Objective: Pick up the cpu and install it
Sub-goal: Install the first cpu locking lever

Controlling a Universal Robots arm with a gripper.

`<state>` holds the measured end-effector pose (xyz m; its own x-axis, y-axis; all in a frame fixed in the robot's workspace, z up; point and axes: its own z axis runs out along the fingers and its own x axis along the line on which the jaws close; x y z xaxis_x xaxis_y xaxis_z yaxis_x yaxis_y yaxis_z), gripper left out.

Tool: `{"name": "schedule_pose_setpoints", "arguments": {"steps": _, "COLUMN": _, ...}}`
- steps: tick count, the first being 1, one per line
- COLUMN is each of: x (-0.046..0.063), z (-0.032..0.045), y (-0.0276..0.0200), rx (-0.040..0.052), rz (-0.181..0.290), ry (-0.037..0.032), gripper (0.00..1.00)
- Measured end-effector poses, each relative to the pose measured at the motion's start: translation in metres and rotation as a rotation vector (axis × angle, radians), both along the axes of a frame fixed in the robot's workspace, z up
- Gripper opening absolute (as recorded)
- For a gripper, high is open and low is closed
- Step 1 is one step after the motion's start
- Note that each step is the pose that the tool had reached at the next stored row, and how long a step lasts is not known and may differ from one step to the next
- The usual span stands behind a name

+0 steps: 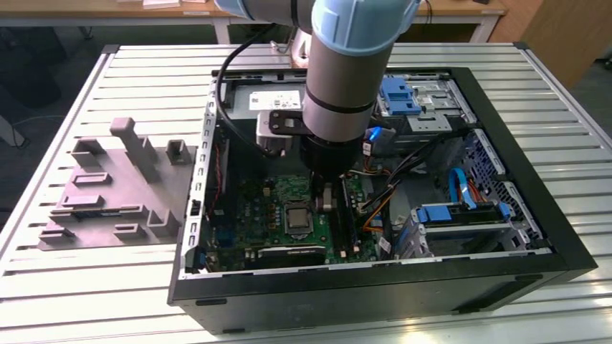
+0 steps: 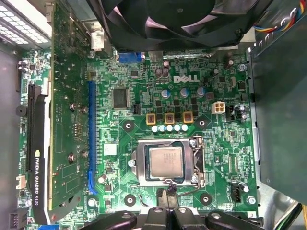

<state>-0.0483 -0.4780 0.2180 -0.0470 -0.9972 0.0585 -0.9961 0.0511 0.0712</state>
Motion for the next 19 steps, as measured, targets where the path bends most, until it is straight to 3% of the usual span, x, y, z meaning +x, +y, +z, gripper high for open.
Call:
{"name": "schedule_pose_setpoints", "arguments": {"steps": 8, "x": 0.000, "z": -0.0021, "y": -0.0051, "rx": 0.0000, "rz": 0.000, "ry": -0.0001, "gripper": 0.11}}
{"name": "schedule_pose_setpoints", "arguments": {"steps": 19, "x": 0.000, "z": -0.0130, "y": -0.0104, "rx": 0.0005, "rz": 0.019, "ry": -0.0024, "gripper": 0.11}}
